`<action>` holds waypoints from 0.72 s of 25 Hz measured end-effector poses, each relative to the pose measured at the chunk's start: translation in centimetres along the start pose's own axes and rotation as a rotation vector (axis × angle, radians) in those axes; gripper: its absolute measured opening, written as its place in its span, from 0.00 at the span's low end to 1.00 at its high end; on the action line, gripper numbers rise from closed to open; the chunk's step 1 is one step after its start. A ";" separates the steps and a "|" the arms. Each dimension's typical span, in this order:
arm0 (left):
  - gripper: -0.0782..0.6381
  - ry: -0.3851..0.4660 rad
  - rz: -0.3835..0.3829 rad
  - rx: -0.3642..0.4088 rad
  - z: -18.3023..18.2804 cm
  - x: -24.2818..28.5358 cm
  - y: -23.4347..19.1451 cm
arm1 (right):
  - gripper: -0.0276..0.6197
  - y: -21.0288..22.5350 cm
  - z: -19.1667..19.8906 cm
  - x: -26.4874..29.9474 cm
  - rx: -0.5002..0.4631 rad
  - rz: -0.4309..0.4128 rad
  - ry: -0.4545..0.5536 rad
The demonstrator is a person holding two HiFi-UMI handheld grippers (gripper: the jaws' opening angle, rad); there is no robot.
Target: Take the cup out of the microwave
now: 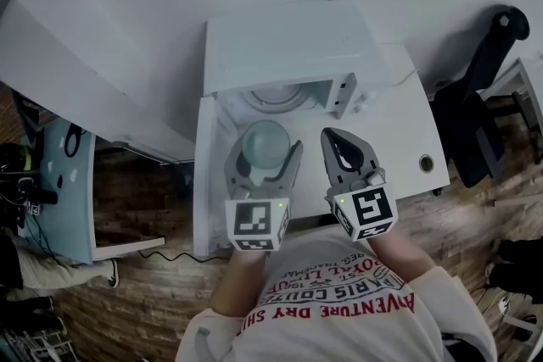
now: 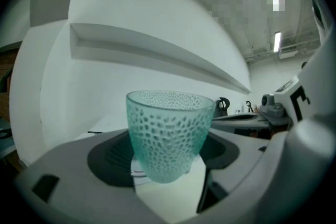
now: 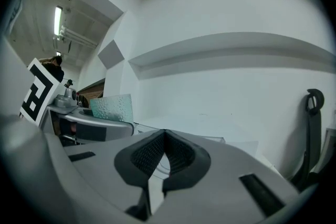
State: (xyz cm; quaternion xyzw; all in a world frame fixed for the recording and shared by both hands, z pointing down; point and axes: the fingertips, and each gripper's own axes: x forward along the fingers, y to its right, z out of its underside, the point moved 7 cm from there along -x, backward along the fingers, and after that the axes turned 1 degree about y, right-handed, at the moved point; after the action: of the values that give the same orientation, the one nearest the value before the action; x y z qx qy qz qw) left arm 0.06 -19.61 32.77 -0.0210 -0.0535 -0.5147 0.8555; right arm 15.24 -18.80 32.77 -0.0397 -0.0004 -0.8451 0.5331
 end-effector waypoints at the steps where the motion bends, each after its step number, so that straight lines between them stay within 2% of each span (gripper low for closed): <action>1: 0.62 0.000 0.002 -0.002 0.0 0.1 0.0 | 0.06 0.1 0.0 0.0 -0.004 0.003 -0.002; 9: 0.62 -0.014 0.016 -0.011 0.5 0.8 -0.1 | 0.06 0.6 0.3 0.3 0.003 0.045 -0.012; 18: 0.62 -0.034 0.022 -0.012 1.1 1.1 -0.5 | 0.06 0.3 0.9 1.0 0.011 0.044 -0.029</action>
State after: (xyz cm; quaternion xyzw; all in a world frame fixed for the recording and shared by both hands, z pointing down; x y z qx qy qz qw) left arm 0.03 -20.73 33.97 -0.0357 -0.0648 -0.5052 0.8598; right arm 15.17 -19.75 33.71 -0.0489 -0.0120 -0.8326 0.5516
